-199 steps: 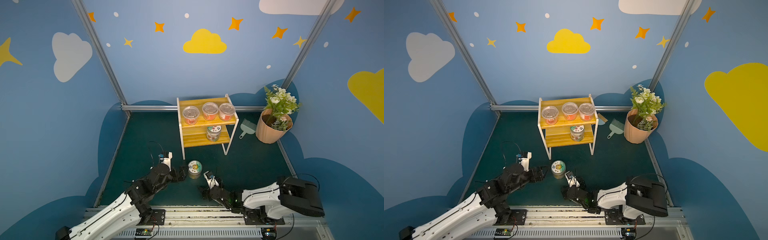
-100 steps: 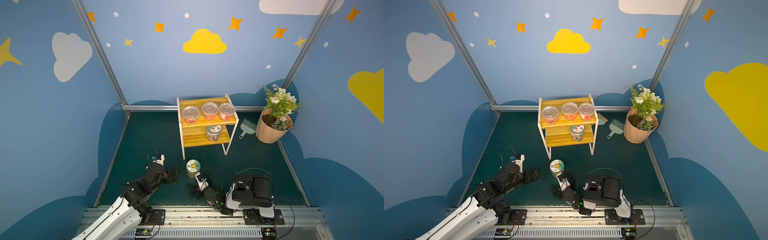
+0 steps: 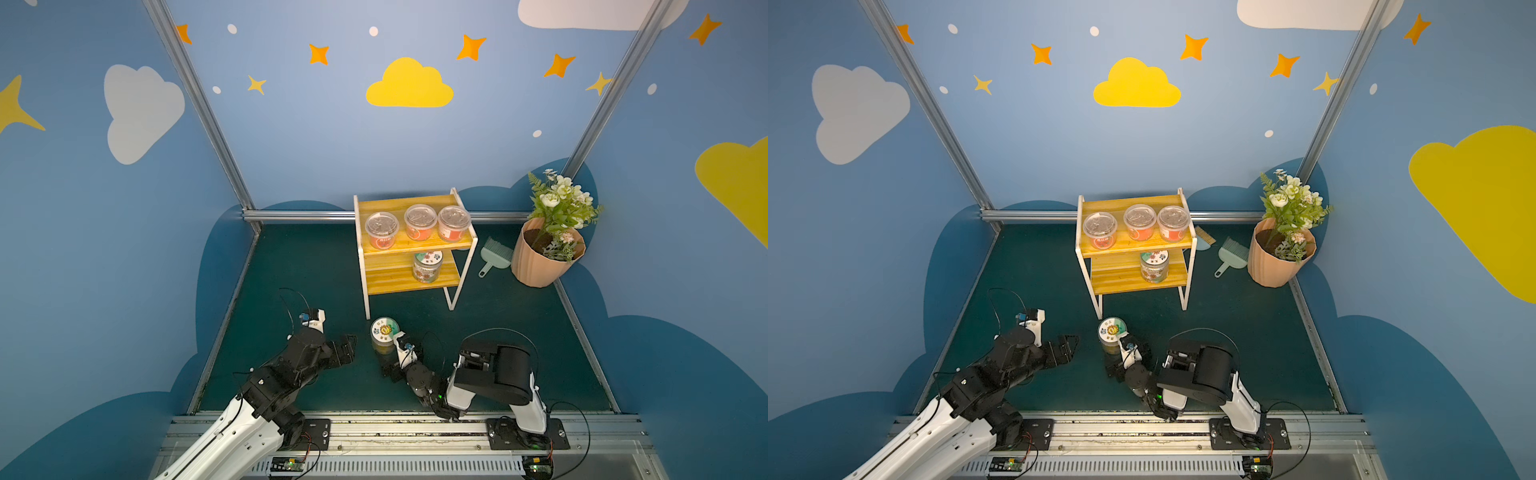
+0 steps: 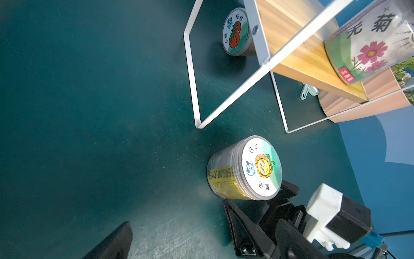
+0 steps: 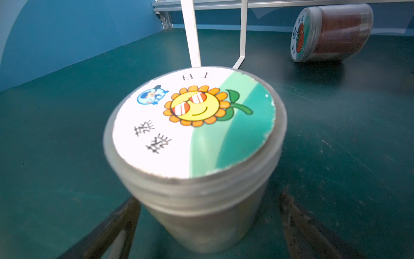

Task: Place the seed container on the shelf
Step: Pick up the seed jar at the center of the board.

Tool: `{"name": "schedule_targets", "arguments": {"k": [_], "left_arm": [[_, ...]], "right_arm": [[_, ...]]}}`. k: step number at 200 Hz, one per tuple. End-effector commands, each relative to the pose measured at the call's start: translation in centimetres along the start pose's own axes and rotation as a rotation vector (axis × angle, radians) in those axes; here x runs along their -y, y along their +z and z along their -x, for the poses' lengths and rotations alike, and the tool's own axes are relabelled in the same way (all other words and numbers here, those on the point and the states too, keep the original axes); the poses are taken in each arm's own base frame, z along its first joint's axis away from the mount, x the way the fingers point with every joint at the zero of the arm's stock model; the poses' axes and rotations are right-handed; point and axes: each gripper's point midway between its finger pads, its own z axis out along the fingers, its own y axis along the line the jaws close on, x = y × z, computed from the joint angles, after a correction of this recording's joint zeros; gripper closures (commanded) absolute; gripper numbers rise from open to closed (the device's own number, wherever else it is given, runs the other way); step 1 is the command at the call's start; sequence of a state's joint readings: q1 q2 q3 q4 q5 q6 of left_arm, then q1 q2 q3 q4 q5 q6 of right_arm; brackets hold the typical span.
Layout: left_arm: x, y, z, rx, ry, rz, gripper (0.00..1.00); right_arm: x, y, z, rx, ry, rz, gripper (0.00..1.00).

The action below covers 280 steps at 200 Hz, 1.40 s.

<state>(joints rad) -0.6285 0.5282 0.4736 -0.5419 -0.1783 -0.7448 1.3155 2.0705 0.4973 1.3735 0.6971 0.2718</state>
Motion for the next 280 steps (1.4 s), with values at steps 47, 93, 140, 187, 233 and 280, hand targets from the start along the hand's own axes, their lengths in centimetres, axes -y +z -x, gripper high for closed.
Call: {"name": "schedule_targets", "arguments": {"k": [47,93,140,187,233,280], "left_arm": [[-0.4,0.3,-0.7,-0.034,0.021,0.017,0.0],[-0.2,0.2,-0.7,-0.055,0.041,0.019,0.0],[-0.3,-0.1,-0.6,-0.053,0.054,0.025,0.0],[0.5,-0.7,0.3,-0.039,0.08,0.01,0.0],[2.0,-1.2,1.8,-0.018,0.094,-0.015,0.0],[3.7,-1.7,3.1,-0.002,0.096,-0.06,0.0]], "right_arm": [[0.0,2.7,0.9,0.044,0.018,-0.013,0.02],[0.2,4.1,1.0,0.056,0.01,-0.036,0.02],[0.9,4.5,1.5,0.069,-0.015,-0.068,0.04],[0.9,4.1,2.6,0.091,-0.034,-0.081,0.29],[0.5,2.6,4.5,0.124,-0.065,-0.093,0.4],[-0.1,-0.5,7.1,0.169,-0.071,-0.084,0.47]]}}
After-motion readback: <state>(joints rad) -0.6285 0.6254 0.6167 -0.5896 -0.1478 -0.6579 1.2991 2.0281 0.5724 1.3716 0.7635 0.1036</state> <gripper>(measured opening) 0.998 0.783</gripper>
